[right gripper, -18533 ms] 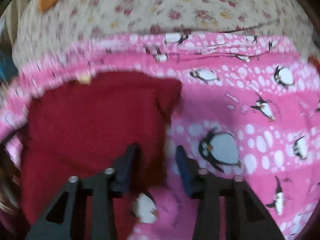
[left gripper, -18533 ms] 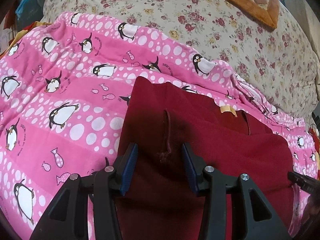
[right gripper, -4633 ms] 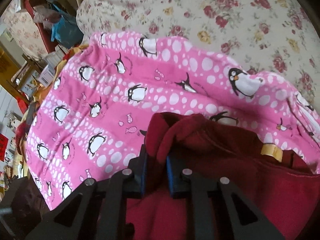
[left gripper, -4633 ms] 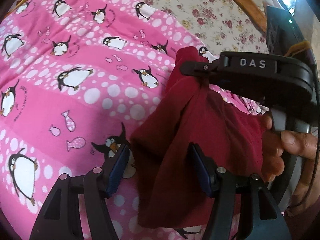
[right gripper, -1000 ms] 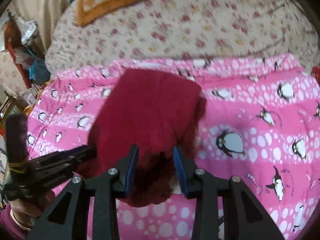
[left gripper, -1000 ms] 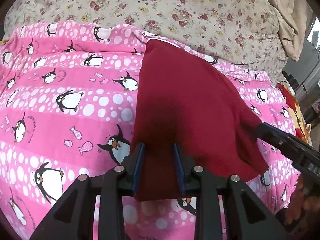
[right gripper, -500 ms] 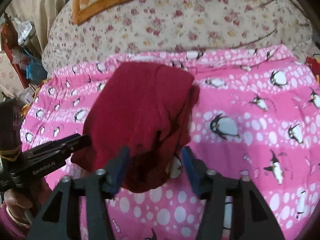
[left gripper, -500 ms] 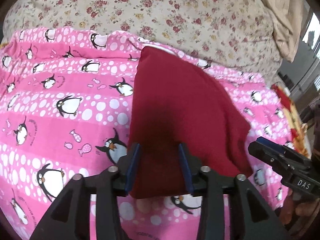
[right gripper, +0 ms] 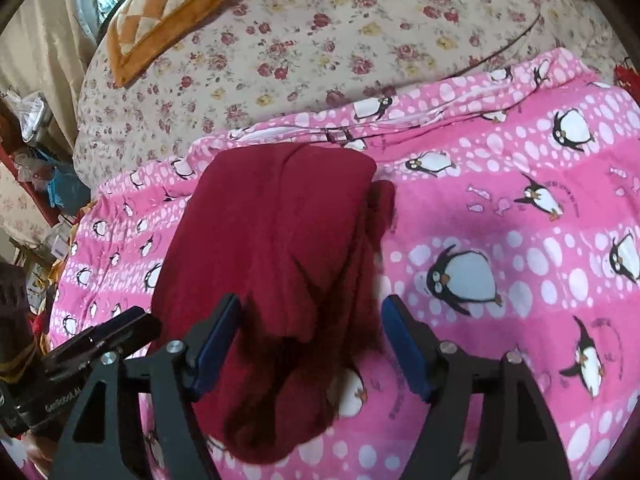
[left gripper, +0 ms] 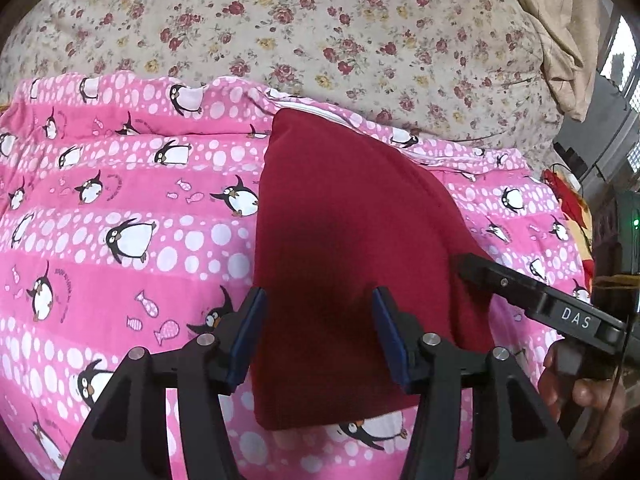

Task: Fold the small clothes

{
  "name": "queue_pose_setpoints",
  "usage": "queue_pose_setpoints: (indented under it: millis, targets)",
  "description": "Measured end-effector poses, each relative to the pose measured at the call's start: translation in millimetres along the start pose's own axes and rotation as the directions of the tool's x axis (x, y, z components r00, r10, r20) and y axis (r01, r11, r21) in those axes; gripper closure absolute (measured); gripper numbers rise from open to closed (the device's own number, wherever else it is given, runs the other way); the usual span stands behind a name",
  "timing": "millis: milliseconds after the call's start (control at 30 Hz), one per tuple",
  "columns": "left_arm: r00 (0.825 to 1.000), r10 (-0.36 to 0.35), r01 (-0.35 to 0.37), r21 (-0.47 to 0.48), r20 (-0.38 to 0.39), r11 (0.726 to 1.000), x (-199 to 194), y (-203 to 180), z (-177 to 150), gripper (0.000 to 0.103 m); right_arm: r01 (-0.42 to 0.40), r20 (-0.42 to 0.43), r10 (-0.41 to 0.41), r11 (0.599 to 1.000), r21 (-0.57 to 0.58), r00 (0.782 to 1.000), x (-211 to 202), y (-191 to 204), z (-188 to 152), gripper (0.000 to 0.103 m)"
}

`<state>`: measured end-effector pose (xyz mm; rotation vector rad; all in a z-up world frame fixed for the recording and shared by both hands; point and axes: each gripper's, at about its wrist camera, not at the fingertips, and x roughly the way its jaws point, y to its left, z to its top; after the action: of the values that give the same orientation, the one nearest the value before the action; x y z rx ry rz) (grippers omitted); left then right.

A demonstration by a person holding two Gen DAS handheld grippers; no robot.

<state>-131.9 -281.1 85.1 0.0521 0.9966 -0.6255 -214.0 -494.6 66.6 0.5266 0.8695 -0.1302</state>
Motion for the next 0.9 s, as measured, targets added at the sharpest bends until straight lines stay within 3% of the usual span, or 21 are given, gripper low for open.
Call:
queue_pose_setpoints:
  millis: [167,267,700,800,900]
  targets:
    - [1.000,0.010,-0.010,0.001,-0.005,1.000,8.6,3.3,3.1,0.069,0.098,0.057,-0.096,0.995,-0.029,0.994,5.1,3.8,6.9,0.027]
    - [1.000,0.010,-0.010,0.004,-0.011,1.000,12.8,4.6,2.6,0.069,0.139,0.019,-0.139,0.990,-0.016,0.990,18.1,-4.7,5.5,0.027]
    - [0.999,-0.043,0.042,-0.042,-0.020,0.998,20.7,14.6,4.5,0.066,-0.007,-0.010,0.007,1.000,0.028,1.000,13.6,-11.5,-5.0,0.025]
    - [0.999,-0.040,0.039,-0.038,-0.029,0.999,22.0,13.4,7.4,0.064,-0.031,0.000,0.031,0.999,0.024,1.000,14.5,-12.7,-4.7,0.017]
    - [0.998,-0.047,0.046,-0.037,-0.036,0.998,26.2,14.0,12.2,0.060,-0.051,-0.017,0.052,0.998,0.037,0.999,22.5,-18.1,-2.3,0.016]
